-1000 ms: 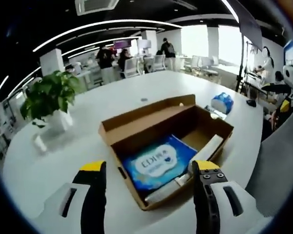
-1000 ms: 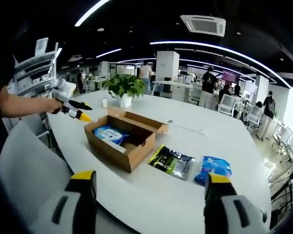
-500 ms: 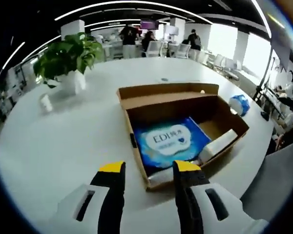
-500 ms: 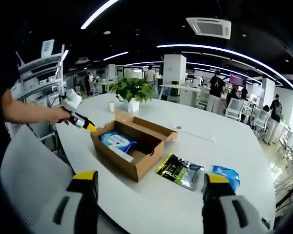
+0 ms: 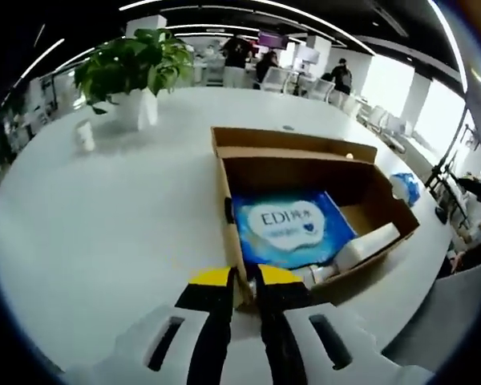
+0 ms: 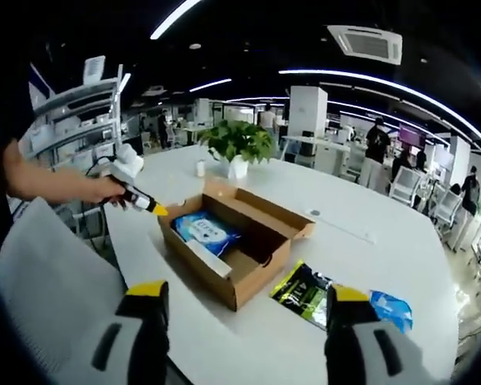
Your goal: Operate the shoe box by opening the lid, removing the specified soft item, and placing it in the target area until the item is outside and the box remains undamaged.
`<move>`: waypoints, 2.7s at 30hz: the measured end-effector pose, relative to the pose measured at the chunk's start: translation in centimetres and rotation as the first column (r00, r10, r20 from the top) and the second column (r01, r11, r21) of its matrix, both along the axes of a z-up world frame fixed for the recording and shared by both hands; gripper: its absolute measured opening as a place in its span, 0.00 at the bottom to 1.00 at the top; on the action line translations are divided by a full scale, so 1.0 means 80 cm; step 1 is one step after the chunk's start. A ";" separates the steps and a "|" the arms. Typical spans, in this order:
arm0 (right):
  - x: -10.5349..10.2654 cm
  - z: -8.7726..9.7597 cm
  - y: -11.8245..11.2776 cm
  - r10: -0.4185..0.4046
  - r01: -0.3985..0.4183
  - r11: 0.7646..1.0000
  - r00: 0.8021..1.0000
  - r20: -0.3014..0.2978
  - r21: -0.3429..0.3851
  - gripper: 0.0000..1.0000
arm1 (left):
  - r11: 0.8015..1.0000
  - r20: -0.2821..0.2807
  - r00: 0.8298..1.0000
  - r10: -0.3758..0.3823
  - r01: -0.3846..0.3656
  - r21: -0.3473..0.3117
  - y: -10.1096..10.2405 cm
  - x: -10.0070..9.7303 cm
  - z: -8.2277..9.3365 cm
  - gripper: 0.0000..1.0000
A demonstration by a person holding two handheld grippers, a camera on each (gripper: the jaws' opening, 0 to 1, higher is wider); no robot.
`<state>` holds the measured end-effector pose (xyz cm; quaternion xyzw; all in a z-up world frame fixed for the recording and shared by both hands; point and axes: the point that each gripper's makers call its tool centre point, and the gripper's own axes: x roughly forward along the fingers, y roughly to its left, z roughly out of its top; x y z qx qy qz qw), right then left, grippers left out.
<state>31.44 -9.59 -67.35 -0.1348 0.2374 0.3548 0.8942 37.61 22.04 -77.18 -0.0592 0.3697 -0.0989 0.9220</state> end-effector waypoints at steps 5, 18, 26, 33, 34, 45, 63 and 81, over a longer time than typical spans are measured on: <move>0.003 -0.009 0.018 0.033 -0.033 0.999 0.999 -0.024 0.007 0.78 | 1.000 0.028 0.999 0.031 -0.031 -0.002 0.001 -0.003 0.000 0.05; 0.025 -0.019 0.059 0.060 -0.057 0.997 0.996 -0.059 0.054 0.74 | 0.999 -0.003 0.999 0.053 -0.053 -0.001 0.003 0.000 -0.001 0.03; 0.041 -0.027 0.075 0.054 -0.044 0.995 0.992 -0.110 0.090 0.72 | 0.999 -0.006 0.999 0.053 -0.053 0.002 0.004 0.000 -0.002 0.03; 0.058 -0.037 0.093 0.043 -0.025 0.992 0.988 -0.147 0.123 0.66 | 0.999 -0.013 0.999 0.048 -0.048 0.016 0.004 0.000 -0.002 0.03; 0.060 -0.040 0.095 0.043 -0.024 0.992 0.987 -0.154 0.123 0.66 | 0.999 -0.013 0.999 0.046 -0.046 0.021 0.004 0.000 -0.002 0.03; 0.085 -0.069 0.115 0.055 -0.035 0.994 0.978 -0.200 0.099 0.59 | 0.999 -0.021 0.999 0.048 -0.048 0.026 0.005 0.001 -0.003 0.03; 0.107 -0.098 0.149 0.096 -0.068 0.992 0.955 -0.280 0.108 0.42 | 0.998 -0.030 0.999 0.041 -0.040 0.039 0.006 0.002 -0.004 0.02; 0.150 -0.142 0.171 0.003 0.039 0.995 0.909 -0.416 0.093 0.34 | 0.998 -0.039 0.999 0.033 -0.031 0.048 0.005 0.002 -0.004 0.02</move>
